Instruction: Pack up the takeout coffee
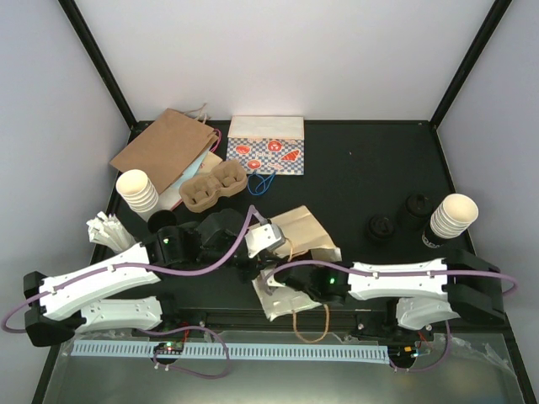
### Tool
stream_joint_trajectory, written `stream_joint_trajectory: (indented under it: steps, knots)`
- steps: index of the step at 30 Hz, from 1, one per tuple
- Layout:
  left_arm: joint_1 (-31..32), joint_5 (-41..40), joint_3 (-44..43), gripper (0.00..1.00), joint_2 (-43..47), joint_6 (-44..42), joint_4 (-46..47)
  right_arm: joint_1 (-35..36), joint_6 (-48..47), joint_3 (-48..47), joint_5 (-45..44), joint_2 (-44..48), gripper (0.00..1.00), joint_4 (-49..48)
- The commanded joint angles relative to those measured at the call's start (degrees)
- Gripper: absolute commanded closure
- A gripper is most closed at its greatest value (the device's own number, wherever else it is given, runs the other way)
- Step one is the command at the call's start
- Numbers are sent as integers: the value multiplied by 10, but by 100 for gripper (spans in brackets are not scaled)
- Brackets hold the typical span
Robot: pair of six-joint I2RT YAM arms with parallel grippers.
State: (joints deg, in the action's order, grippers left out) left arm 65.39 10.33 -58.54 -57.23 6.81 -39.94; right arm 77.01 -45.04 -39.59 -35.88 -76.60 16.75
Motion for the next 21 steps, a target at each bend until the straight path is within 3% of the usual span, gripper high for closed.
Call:
stream_joint_trajectory:
  steps: [1, 8, 13, 21]
  knots:
    - [10, 26, -49, 98, -12, -30, 26, 32, 20, -15, -29, 22, 99, 55]
    - [10, 23, -45, 98, -22, -66, 15, 120, 122, -88, -31, -25, 99, 130]
    - [9, 70, -27, 99, -18, -95, 13, 137, 188, -163, -25, -96, 99, 176]
    - [10, 83, -18, 98, -13, -85, 16, 137, 221, -137, -83, -65, 99, 197]
